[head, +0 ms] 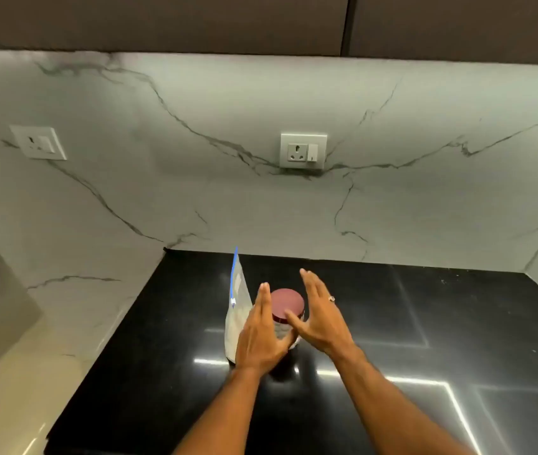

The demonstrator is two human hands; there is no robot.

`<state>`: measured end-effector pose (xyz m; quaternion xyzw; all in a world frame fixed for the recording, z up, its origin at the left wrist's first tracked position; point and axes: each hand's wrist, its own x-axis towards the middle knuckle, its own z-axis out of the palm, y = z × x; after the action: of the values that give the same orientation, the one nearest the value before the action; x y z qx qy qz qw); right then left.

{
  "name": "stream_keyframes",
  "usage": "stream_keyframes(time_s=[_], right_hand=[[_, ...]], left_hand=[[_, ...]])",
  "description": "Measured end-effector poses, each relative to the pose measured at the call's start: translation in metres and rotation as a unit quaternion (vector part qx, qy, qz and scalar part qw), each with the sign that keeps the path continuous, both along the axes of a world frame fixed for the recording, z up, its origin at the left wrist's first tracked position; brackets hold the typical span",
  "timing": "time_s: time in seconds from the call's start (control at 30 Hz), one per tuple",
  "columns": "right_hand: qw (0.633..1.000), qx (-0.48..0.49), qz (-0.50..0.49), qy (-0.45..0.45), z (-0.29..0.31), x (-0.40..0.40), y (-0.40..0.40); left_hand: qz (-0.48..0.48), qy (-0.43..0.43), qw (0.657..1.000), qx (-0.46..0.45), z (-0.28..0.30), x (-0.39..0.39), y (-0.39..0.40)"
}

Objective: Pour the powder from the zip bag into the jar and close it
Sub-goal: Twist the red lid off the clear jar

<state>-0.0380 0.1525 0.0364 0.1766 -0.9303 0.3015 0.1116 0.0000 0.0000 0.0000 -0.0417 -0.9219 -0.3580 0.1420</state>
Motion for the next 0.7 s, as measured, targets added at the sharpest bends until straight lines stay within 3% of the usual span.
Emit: stream_keyframes(time_s=[0.13,0.23,0.47,0.7], right_hand=[[0.993,-0.053,0.007,-0.109,-0.035,-0.004,-0.009],[0.987,-0.098,-0.014,-0.127,-0.052,-0.009,-0.017],[0.976,-0.168,-0.065,-0.125,-0.061,-0.010,-0.033],[0.986,-0.116,-0.077,-0.092,-0.046,-0.015,-0.031]], left_hand=[[0.000,-0.080,0.985,0.152,-0.047,-0.013,0.001],[0.009,-0.101,0.973,0.208,-0.072,-0.023,0.000],[0.036,-0.053,0.984,0.166,-0.082,-0.043,0.001],[0.021,-0.027,0.982,0.184,-0.068,-0.049,0.001]])
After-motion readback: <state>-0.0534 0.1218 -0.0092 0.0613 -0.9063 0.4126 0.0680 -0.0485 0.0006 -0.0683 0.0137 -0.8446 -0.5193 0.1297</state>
